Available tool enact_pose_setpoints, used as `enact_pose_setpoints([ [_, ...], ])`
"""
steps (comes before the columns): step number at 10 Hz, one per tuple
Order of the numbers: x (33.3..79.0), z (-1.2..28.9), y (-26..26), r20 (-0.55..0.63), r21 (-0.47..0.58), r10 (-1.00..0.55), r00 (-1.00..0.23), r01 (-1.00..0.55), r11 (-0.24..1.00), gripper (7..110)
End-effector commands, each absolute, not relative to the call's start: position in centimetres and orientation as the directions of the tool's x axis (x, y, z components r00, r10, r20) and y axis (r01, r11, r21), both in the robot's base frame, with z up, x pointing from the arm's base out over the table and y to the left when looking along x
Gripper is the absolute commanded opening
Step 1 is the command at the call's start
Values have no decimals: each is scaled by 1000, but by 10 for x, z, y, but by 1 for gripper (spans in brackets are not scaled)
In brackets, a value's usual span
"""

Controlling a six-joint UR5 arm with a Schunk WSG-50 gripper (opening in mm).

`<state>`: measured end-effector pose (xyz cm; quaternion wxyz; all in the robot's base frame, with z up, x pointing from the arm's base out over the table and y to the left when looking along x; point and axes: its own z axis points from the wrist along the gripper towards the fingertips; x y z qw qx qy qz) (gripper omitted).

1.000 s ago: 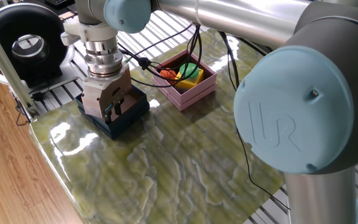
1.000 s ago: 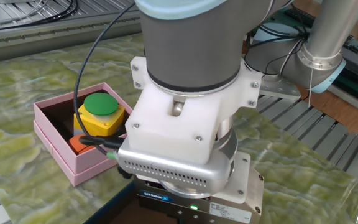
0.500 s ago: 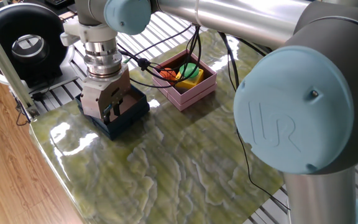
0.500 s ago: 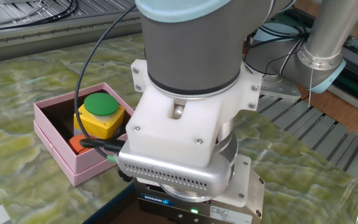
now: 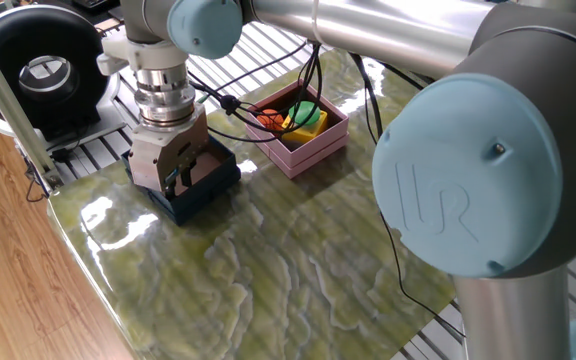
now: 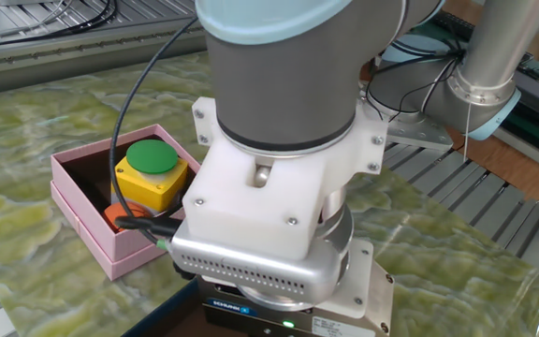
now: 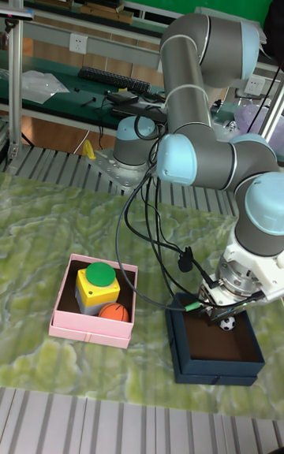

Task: Move an object from one box to another

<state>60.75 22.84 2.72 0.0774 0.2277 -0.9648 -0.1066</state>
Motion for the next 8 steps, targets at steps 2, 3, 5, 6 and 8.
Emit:
enact_pose_setpoints([
  [2, 612, 24, 231, 89, 251, -452, -888, -419, 872, 44],
  [3, 613, 23, 231, 89, 253, -452, -888, -419, 872, 44],
  [5, 613, 21, 229, 91, 246, -454, -886, -422, 873, 44],
  [6, 613, 21, 229, 92, 247, -457, -885, -424, 871, 44],
  [8, 612, 19, 229, 93, 249, -457, -884, -424, 871, 44],
])
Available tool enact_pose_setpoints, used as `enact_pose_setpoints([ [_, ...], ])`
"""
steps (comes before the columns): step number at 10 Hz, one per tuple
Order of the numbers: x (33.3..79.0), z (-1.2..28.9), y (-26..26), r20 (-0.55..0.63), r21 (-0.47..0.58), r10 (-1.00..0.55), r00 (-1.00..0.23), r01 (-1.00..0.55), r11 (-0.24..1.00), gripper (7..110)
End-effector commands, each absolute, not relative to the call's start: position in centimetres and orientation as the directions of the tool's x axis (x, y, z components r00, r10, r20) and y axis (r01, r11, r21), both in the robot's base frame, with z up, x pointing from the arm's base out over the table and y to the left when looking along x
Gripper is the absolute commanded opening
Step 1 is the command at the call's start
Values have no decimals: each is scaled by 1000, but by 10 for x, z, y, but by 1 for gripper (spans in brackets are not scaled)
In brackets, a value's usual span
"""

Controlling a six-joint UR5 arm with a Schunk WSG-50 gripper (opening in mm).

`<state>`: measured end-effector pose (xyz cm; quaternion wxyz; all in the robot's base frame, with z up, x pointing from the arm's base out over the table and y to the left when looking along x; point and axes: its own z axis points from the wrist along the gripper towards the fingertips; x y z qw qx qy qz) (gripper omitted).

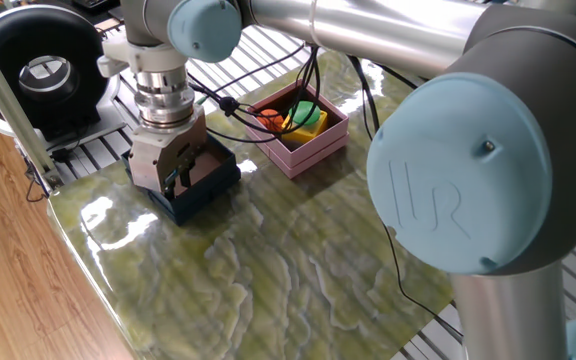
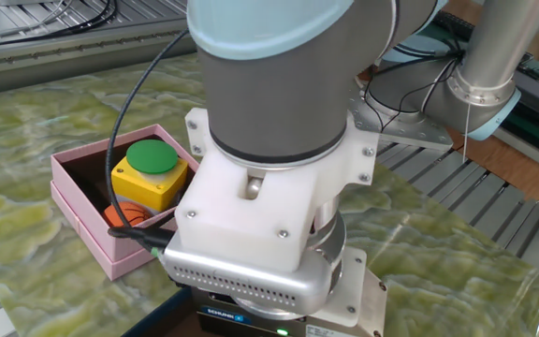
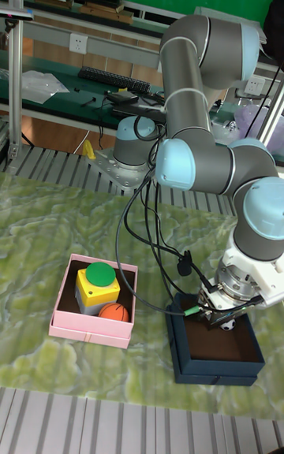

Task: Move an object from one box to another

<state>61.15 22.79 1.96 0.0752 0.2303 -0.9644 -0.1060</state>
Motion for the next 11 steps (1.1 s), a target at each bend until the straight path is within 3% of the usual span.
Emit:
enact_pose_setpoints([
  [1, 611, 19, 232, 92, 259, -459, -884, -424, 868, 44],
  [8, 619, 16, 221, 91, 195, -452, -887, -429, 882, 44],
  [11, 630, 26, 201, 118, 81, -440, -890, -433, 898, 44],
])
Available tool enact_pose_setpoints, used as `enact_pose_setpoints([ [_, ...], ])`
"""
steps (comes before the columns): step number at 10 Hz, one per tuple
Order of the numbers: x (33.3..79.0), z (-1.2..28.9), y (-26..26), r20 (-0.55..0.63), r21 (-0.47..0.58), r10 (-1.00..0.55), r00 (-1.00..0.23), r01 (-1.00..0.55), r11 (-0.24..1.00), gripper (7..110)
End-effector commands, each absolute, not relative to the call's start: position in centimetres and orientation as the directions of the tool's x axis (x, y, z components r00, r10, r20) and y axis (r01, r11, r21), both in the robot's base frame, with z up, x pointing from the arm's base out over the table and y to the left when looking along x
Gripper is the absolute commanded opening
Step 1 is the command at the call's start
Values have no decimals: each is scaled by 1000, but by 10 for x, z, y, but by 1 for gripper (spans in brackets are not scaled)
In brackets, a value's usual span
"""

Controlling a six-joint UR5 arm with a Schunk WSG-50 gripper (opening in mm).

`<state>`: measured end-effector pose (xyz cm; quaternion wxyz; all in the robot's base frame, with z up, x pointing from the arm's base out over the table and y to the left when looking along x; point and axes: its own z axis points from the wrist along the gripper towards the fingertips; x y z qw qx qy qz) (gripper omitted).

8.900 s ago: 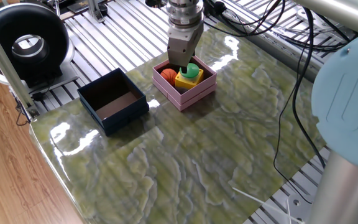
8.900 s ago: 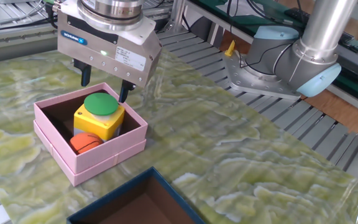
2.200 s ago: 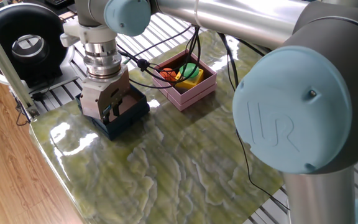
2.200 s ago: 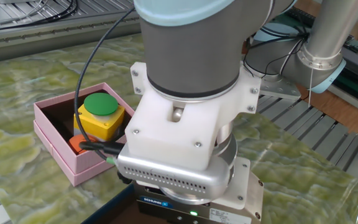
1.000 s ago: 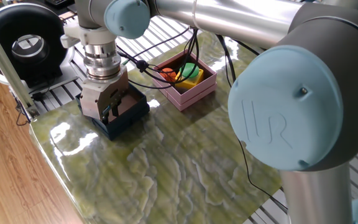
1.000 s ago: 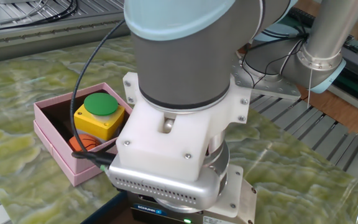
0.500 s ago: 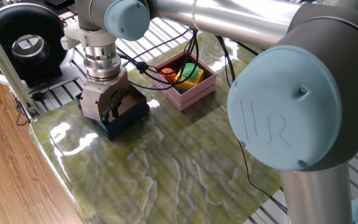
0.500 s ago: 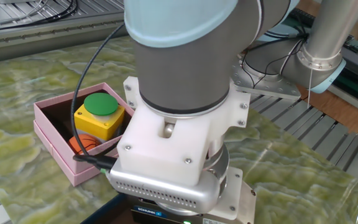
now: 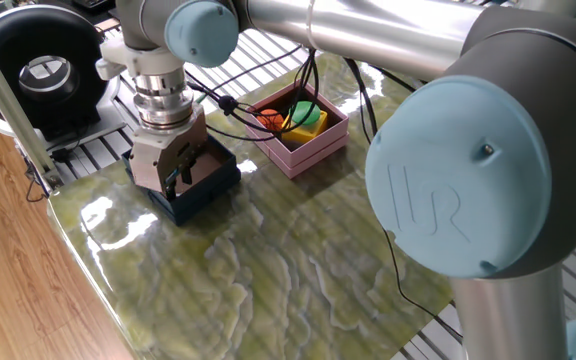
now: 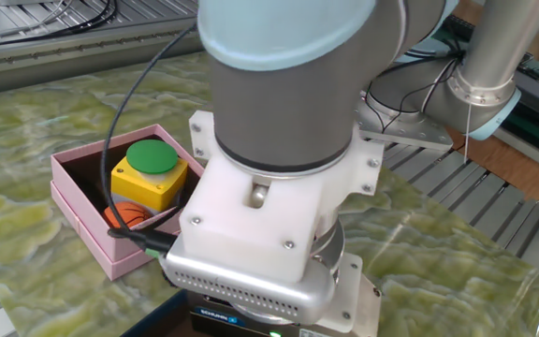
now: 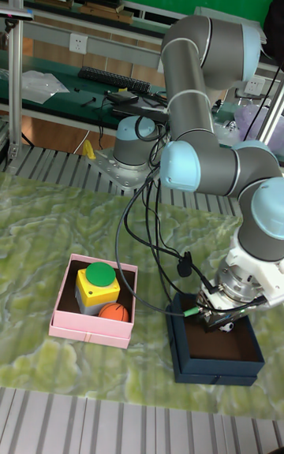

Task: Move an object from one box to another

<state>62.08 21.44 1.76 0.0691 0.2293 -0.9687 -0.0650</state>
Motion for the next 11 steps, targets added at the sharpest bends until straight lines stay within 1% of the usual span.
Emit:
enact_pose_setpoints([
  [1, 635, 33, 190, 138, 13, -438, -888, -440, 898, 44],
  [2, 640, 44, 178, 163, -59, -449, -879, -463, 885, 44],
  [3, 637, 51, 184, 176, -52, -447, -877, -462, 886, 44],
  [4, 632, 54, 200, 172, 6, -438, -882, -444, 896, 44],
  [5, 630, 54, 205, 170, 30, -437, -883, -439, 898, 44],
  [6, 622, 49, 218, 171, 86, -422, -890, -414, 906, 44],
  [7, 619, 38, 224, 153, 111, -416, -896, -403, 908, 44],
  [8, 618, 30, 224, 144, 124, -419, -897, -403, 907, 44],
  [11, 617, 21, 224, 142, 137, -415, -899, -398, 907, 44],
])
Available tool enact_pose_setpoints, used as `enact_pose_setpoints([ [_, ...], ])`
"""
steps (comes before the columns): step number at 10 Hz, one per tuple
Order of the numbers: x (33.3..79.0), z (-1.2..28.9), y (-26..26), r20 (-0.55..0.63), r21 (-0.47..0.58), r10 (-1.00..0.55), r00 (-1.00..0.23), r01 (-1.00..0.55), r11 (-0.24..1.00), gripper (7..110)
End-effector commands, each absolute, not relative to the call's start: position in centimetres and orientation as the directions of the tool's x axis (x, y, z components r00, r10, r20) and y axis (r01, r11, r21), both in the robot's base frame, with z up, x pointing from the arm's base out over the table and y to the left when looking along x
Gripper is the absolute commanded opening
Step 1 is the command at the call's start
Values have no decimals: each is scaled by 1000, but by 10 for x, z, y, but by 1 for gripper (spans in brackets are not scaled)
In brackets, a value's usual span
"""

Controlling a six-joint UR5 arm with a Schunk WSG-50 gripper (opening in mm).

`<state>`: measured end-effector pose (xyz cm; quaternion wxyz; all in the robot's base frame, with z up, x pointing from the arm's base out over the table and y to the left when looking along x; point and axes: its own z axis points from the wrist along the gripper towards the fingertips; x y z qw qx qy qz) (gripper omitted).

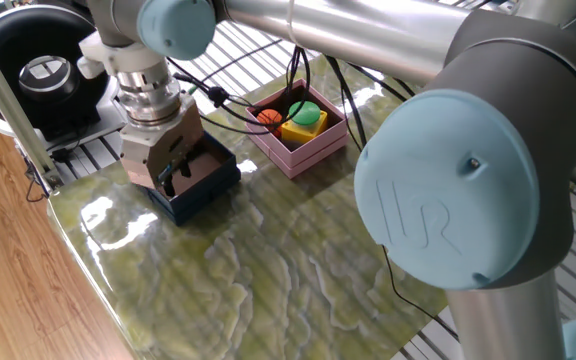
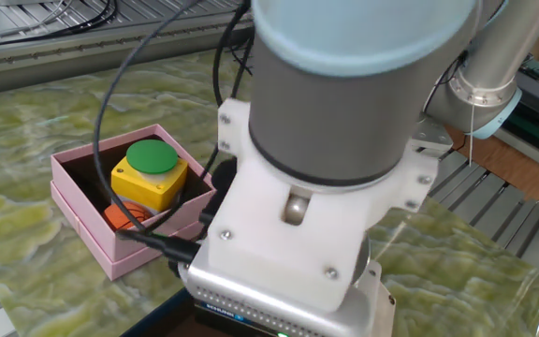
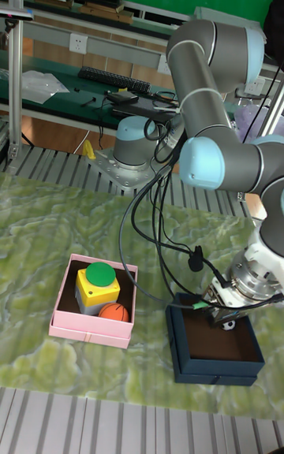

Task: Move an object from one box to another

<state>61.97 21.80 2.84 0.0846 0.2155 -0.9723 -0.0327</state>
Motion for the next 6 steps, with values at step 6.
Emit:
enact_pose_setpoints([
  [6, 608, 17, 225, 146, 182, -423, -895, -396, 900, 44],
])
